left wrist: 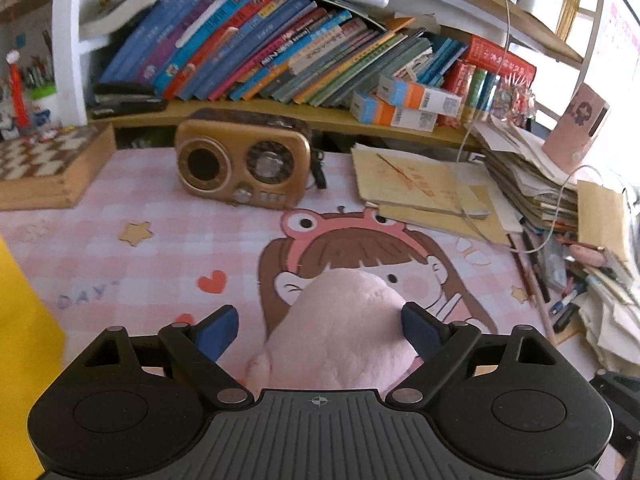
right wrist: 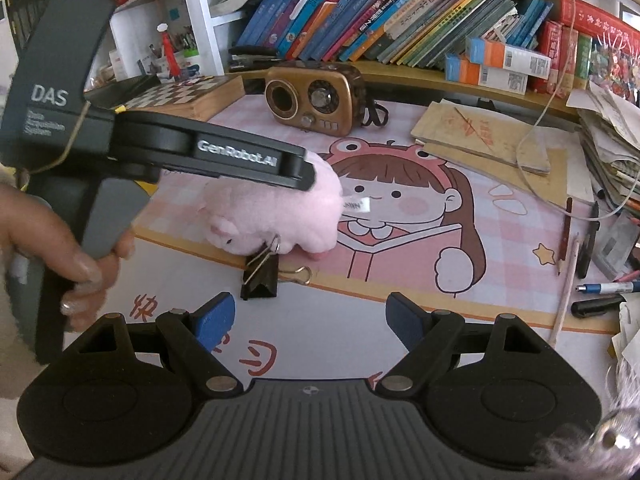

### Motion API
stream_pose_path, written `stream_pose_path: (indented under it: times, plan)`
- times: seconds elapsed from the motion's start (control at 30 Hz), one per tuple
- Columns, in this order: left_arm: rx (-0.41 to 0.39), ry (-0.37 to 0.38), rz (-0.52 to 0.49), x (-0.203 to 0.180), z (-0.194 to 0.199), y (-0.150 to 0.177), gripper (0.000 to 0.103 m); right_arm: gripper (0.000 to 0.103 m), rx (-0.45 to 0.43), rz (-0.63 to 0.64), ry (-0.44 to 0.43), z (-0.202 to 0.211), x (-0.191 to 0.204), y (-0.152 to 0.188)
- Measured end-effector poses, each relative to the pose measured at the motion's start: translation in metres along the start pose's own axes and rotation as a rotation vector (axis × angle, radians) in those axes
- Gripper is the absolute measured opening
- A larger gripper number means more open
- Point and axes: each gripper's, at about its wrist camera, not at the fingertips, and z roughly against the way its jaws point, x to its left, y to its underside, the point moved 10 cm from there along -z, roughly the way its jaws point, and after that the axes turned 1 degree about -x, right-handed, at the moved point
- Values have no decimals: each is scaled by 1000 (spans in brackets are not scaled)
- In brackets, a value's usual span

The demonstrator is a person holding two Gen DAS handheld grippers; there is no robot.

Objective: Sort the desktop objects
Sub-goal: 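Grasp the pink pig plush with the left gripper while the right gripper grasps the black binder clip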

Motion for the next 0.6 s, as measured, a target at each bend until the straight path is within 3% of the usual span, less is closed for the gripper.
stream_pose_path:
  times: [0.07,0.23,0.43,0.6]
  plan:
    - [4,47,25,-3,-2,0,67,82,0,0,-2,-2,0,-1]
    - [-18,60,27,-4,12,-3,42,82,5,-4,-7,-7,-1,-4]
    - [-146,-5,102,20,76,-18,41,82,3,8,-21,-18,1,-11]
    - [-184,-56,152,35,118,-7,41,82,1,32,-39,-32,6,-17]
